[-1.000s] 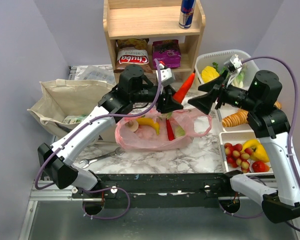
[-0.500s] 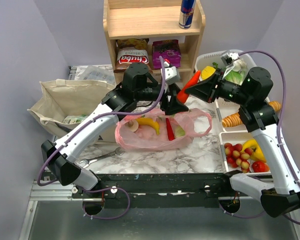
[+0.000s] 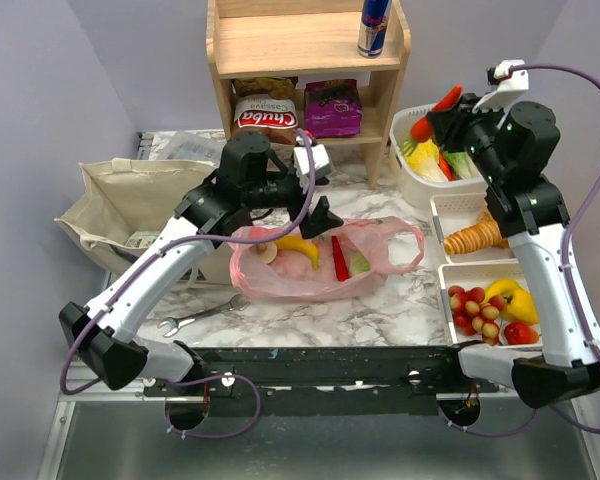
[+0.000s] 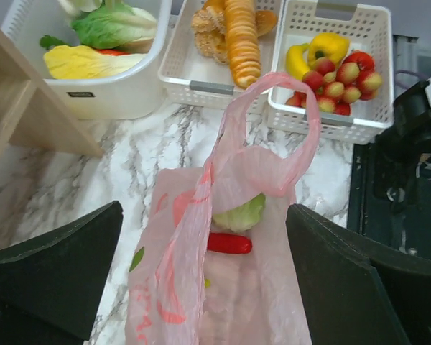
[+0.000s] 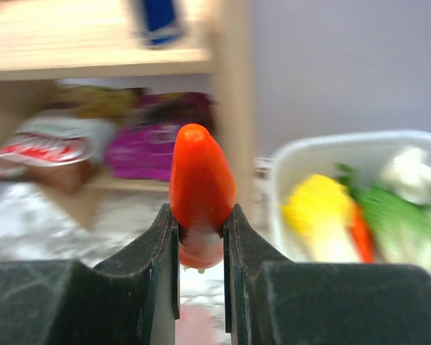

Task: Untie the knot of the grocery bags and take out the mixed food

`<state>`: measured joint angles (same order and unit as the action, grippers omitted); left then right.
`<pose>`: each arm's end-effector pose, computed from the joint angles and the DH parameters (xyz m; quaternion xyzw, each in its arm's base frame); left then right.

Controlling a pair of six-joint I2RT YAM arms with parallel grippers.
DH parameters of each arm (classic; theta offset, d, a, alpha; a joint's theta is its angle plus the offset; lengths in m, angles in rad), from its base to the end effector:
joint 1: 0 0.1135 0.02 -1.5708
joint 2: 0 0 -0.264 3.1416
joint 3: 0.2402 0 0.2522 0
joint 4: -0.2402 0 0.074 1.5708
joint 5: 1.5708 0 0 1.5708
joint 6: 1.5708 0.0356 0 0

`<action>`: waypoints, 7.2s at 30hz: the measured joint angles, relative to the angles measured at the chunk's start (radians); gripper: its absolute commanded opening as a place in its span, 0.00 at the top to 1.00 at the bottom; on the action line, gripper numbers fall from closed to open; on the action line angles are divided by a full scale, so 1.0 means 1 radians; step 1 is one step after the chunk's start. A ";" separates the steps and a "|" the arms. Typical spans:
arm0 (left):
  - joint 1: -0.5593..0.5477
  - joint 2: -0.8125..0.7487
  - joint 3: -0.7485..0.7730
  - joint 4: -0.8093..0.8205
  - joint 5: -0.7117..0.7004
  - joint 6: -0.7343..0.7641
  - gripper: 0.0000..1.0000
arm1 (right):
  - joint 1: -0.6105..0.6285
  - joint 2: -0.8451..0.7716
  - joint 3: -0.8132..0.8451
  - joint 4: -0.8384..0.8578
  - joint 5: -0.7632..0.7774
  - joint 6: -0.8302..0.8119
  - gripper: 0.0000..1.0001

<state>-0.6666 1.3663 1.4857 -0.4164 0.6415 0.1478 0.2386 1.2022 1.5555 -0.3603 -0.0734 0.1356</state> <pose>0.2230 -0.2025 0.4307 0.4743 0.6263 -0.3898 0.4805 0.2359 0.0601 0.5000 -0.0623 0.7068 0.1566 0.6870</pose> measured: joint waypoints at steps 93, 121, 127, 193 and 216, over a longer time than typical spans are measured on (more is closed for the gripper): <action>-0.014 0.515 -0.111 -0.369 -0.351 1.004 0.77 | 0.163 0.257 -0.085 -0.516 -0.412 -0.477 0.99; -0.128 -0.133 -0.363 0.052 0.025 0.440 1.00 | 0.105 0.080 -0.207 -0.534 -0.573 -0.448 0.21; -0.134 -0.168 -0.307 0.070 0.058 0.357 0.90 | 0.105 0.020 -0.174 -0.491 -0.610 -0.418 0.17; -0.201 0.349 -0.326 -0.042 -0.397 1.159 0.21 | 0.225 0.022 -0.367 -0.565 -0.612 -0.476 0.99; -0.212 0.572 -0.090 -0.345 -0.485 1.338 0.97 | 0.225 0.030 -0.362 -0.562 -0.570 -0.474 0.99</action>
<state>-0.8783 1.9381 1.3960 -0.7612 0.1566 1.4860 0.4641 1.2324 1.1931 -0.9218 -0.6434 -0.3386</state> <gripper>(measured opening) 0.188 0.028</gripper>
